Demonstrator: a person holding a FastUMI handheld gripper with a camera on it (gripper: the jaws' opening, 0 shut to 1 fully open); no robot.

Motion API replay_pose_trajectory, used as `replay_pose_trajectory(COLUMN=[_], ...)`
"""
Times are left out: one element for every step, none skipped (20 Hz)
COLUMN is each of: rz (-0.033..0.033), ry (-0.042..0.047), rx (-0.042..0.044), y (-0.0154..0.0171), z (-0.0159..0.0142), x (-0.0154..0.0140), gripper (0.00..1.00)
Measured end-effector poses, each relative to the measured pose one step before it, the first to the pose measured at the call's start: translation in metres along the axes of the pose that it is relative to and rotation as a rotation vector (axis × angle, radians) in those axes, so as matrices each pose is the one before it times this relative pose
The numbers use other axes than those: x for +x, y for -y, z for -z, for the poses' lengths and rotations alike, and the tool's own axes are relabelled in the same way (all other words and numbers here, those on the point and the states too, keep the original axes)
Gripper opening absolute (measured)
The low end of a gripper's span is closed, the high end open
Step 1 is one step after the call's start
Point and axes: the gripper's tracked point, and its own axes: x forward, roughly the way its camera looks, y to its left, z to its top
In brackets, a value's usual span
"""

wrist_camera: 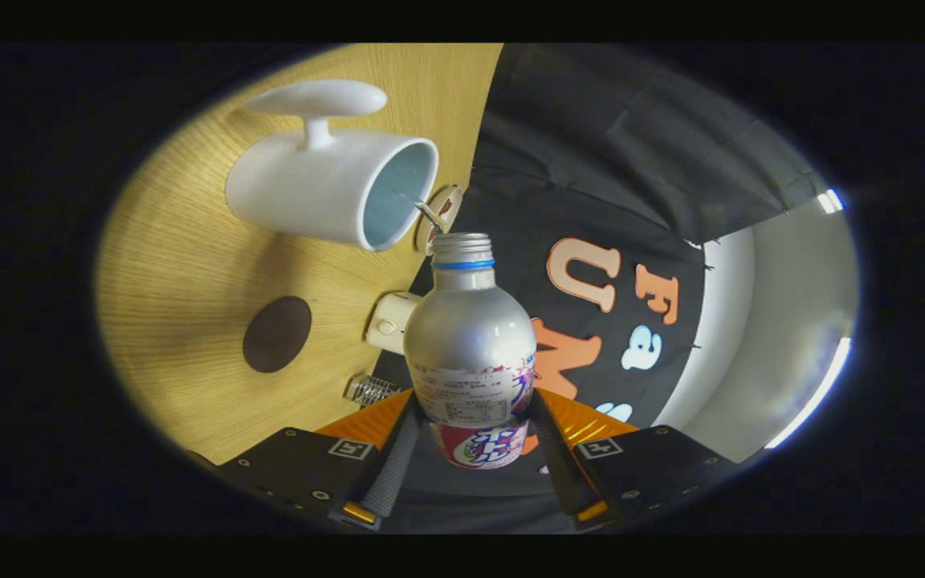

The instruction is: Take the bottle from table, then pour the juice into the cup, finally place the bottle on the coaster

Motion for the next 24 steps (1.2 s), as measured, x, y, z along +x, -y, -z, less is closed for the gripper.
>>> replay_pose_trajectory(rz=[-0.00246, 0.00273, 0.00185, 0.0017, 0.00071, -0.00043, 0.00098, -0.00019, 0.00165, 0.00041, 0.00285, -0.0092, -0.00075, 0.00483, 0.00147, 0.00006, -0.0006, 0.00026, 0.00101, 0.00534, 0.00306, 0.0023, 0.00132, -0.00297], ry=[0.00079, 0.00067, 0.00618, 0.00476, 0.00034, 0.00247, -0.00057, 0.00079, -0.00109, 0.00146, -0.00086, 0.00354, 0.00577, 0.00284, 0.00292, 0.00151, 0.00158, 0.00105, 0.00185, 0.00201, 0.00106, 0.00362, 0.00118, 0.00372], rx=[-0.00438, -0.00436, -0.00699, -0.00987, -0.00917, -0.00725, -0.00462, -0.00335, -0.00318, -0.00271, -0.00151, 0.00112, -0.0053, -0.01236, -0.00835, -0.00408, -0.00082, -0.0003, -0.00092, -0.0028, -0.00431, -0.00264, 0.00175, 0.003], y=[0.00064, 0.00104, 0.001, -0.00073, -0.00001, 0.00039, 0.00015, -0.00002, 0.00129, 0.00051, 0.00156, -0.00125, -0.00168, 0.00282, 0.00098, -0.00019, 0.00048, -0.00041, 0.00065, 0.00172, 0.00095, 0.00095, 0.00031, -0.00139], z=[-0.00143, 0.00031, -0.00122, 0.00189, 0.00079, 0.00042, 0.00043, 0.00072, -0.00017, -0.00001, -0.00088, 0.00009, -0.0002, 0.00073, 0.00003, 0.00089, 0.0002, -0.00023, 0.00012, -0.00031, -0.00054, -0.00074, -0.00071, -0.00028], x=[-0.00032, 0.00079, -0.0011, 0.00324, 0.00088, 0.0006, 0.00058, 0.00057, -0.00049, -0.00129, -0.00056, -0.00107, 0.00057, -0.00021, -0.00086, 0.00153, -0.0004, 0.00023, 0.00048, 0.00052, -0.00015, -0.00054, -0.00037, 0.00008], gripper=[0.76, 0.76, 0.76, 0.76, 0.76, 0.76, 0.76, 0.76, 0.76, 0.76, 0.76, 0.76, 0.76, 0.76, 0.77, 0.76, 0.77, 0.76, 0.76, 0.76, 0.77, 0.76, 0.76, 0.76])
